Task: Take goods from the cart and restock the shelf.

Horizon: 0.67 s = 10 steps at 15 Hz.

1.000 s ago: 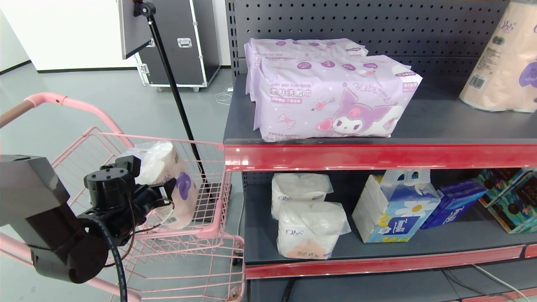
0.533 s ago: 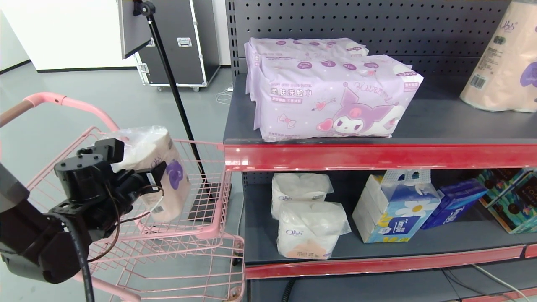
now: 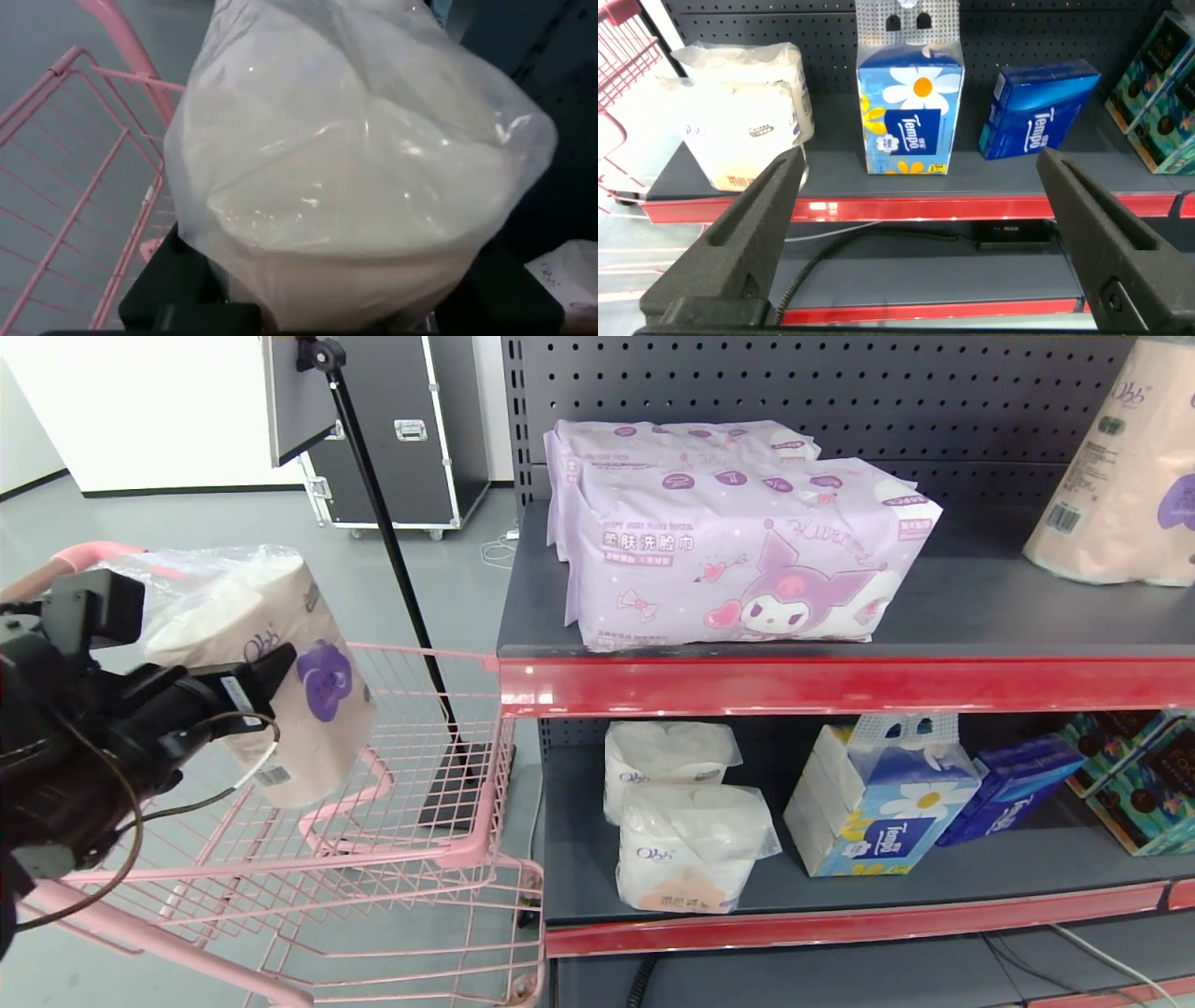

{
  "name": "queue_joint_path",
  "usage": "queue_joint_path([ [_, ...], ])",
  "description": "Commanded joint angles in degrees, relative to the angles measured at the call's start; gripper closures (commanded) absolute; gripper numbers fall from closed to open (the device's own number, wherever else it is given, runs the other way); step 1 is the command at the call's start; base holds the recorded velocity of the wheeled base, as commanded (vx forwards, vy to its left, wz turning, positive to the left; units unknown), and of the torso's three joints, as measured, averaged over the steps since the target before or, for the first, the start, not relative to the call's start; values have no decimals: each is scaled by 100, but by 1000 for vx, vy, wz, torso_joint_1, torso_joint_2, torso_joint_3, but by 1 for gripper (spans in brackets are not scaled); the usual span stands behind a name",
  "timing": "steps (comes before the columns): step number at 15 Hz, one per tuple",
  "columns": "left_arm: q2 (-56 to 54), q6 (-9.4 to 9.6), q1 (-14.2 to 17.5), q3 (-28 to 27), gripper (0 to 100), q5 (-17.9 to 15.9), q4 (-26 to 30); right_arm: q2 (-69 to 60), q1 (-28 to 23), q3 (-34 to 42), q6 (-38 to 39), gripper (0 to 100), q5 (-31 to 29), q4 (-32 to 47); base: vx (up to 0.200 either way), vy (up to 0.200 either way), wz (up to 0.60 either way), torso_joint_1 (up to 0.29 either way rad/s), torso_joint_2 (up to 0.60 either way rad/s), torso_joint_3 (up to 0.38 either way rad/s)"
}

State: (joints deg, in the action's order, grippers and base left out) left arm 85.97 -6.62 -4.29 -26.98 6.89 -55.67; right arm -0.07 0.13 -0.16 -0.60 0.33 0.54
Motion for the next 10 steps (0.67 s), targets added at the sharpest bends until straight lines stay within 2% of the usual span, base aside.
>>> queue_joint_path([
  [1,-2251,3,7,-238,100,-179,1938,7,4,-2,-2,0,2,-1,0,0,0,0,0,0],
  [4,-3824,12,-2,-537,100,-197,4047,7,4,-2,-2,0,2,-1,0,0,0,0,0,0],
  [5,-4193,29,-2,-607,100,-197,4495,7,4,-2,7,0,2,-1,0,0,0,0,0,0],
  [6,-4985,187,-10,-686,100,-197,5480,7,4,-2,7,0,2,-1,0,0,0,0,0,0],
  [7,-5187,258,-10,-695,100,-197,5726,7,4,-2,7,0,2,-1,0,0,0,0,0,0],
  [8,-5740,398,-28,-739,100,-197,6315,7,4,-2,-2,0,2,-1,0,0,0,0,0,0],
  [10,-6312,521,-28,-748,100,-197,6842,7,4,-2,7,0,-7,-1,0,0,0,0,0,0],
])
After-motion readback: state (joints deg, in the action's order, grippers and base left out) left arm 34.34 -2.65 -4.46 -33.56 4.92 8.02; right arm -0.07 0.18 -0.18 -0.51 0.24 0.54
